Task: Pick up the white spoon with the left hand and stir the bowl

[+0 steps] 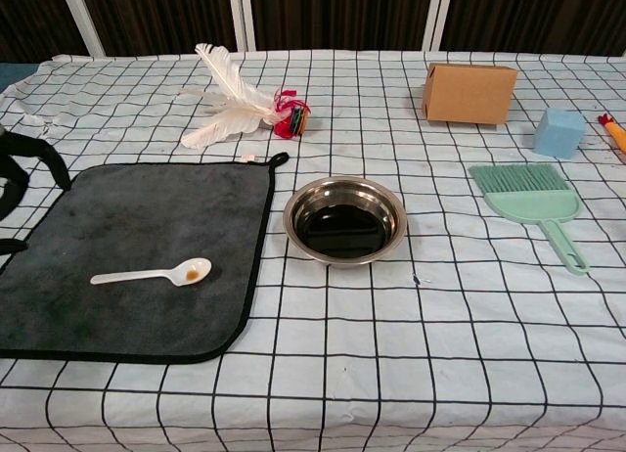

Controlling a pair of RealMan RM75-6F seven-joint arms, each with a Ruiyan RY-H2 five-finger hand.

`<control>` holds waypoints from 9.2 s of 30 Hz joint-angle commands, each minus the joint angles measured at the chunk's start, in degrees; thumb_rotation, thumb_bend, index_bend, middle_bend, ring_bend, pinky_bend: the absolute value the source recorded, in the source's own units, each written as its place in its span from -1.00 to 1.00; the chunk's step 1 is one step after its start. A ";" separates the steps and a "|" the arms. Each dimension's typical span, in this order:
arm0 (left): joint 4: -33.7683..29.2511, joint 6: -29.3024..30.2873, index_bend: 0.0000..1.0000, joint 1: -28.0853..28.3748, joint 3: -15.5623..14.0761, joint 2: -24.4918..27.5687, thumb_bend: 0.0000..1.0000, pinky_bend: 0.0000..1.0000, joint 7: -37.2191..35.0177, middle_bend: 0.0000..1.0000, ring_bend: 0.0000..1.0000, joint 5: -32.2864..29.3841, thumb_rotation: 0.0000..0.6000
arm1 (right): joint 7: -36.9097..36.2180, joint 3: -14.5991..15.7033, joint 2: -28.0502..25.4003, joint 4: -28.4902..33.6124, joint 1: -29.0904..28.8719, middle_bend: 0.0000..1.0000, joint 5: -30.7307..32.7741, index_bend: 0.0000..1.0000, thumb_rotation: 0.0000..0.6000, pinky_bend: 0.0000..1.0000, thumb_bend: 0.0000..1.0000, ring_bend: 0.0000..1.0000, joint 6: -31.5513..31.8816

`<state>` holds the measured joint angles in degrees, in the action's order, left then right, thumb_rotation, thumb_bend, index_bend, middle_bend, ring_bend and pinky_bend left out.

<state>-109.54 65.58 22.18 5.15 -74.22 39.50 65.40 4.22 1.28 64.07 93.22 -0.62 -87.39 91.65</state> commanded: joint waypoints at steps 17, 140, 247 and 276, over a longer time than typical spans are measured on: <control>4.22 -1.36 -0.07 3.53 -0.80 -7.44 -0.45 0.63 1.77 0.64 0.58 -8.05 1.00 | -2.19 -1.22 -0.03 -1.50 0.48 -0.77 1.04 -1.00 1.00 -0.49 -0.56 -0.63 -1.32; 5.00 5.93 0.26 10.02 -1.45 -10.19 0.02 0.66 2.31 0.80 0.69 -11.69 1.00 | -1.91 -3.60 0.15 -2.86 1.45 -0.77 1.41 -1.00 1.00 -0.49 -0.56 -0.63 -3.40; 34.54 -10.36 0.45 53.89 -3.29 -31.31 0.04 0.71 55.71 0.92 0.79 -4.68 1.00 | -8.81 -4.87 0.02 -5.48 1.43 -0.77 4.67 -1.00 1.00 -0.49 -0.56 -0.64 -5.86; 22.78 -9.30 0.48 52.62 -6.43 -26.07 0.03 0.71 56.35 0.94 0.81 -1.86 1.00 | -8.08 -4.82 0.69 -5.57 1.29 -0.77 4.86 -1.00 1.00 -0.49 -0.56 -0.64 -6.40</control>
<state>-86.49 56.17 74.95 -1.07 -100.55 95.65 63.63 -3.85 -3.54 64.76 87.65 0.68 -82.52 85.25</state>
